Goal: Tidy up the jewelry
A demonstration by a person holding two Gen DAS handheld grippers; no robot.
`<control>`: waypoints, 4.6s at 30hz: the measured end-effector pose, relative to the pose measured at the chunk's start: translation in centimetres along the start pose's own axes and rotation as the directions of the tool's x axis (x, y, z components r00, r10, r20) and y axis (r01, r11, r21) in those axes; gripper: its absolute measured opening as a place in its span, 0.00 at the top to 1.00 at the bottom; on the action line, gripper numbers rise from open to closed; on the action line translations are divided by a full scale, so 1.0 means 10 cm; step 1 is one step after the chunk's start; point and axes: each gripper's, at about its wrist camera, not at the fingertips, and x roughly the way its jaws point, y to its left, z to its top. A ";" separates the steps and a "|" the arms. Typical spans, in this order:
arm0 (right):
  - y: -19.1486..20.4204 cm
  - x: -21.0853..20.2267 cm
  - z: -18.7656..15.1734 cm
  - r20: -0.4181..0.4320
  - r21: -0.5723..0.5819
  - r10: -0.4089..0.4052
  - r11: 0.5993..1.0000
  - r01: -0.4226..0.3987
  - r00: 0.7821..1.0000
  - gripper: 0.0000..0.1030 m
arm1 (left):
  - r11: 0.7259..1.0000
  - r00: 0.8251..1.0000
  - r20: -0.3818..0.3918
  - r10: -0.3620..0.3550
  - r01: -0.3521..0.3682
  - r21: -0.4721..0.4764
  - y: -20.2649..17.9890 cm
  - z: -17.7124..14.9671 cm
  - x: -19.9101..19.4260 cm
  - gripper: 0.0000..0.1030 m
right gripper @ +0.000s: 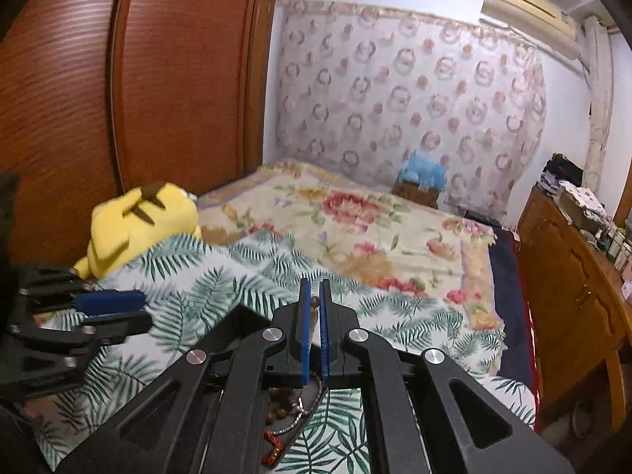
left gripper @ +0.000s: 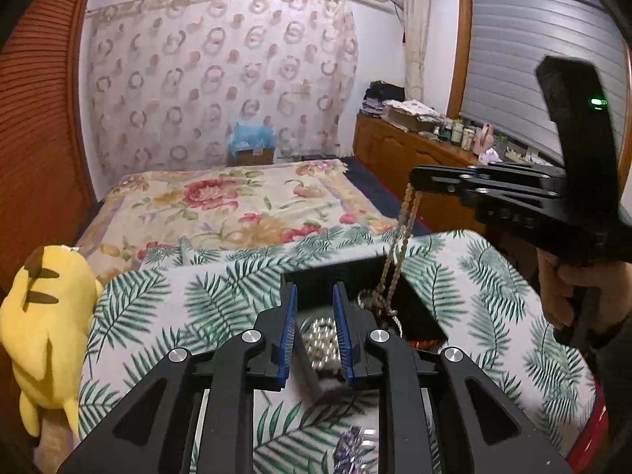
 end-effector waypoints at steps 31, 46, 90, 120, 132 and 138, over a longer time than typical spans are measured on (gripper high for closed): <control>0.12 -0.04 -0.56 -0.040 0.024 0.046 0.999 -0.045 0.998 0.79 | 1.000 0.992 -0.126 0.016 -0.019 -0.018 0.09 -0.89 -0.06 0.28; 0.45 -0.60 -1.50 -0.102 0.083 0.118 0.991 -0.109 0.988 0.79 | 0.997 0.977 -0.206 -0.061 0.052 -0.049 -0.06 -1.10 0.07 0.36; 0.74 -0.66 -1.86 -0.164 0.102 0.200 0.977 -0.185 0.966 0.79 | 0.999 0.992 -0.113 0.049 -0.051 -0.010 -0.07 -0.89 -0.07 0.81; 0.94 -0.27 -1.72 -0.266 0.032 0.204 0.979 -0.203 0.942 0.98 | 1.000 1.000 0.006 0.030 -0.030 -0.003 -0.13 -0.46 -0.28 0.81; 0.68 -0.70 -1.32 -0.122 0.012 0.168 0.986 -0.168 0.978 0.98 | 1.000 0.999 0.038 0.018 -0.019 0.019 -0.18 -0.08 -0.07 0.81; 0.51 -0.82 -1.01 -0.051 -0.020 0.133 0.991 -0.134 0.990 0.98 | 1.000 0.999 0.031 0.029 -0.029 0.002 -0.14 0.02 0.17 0.81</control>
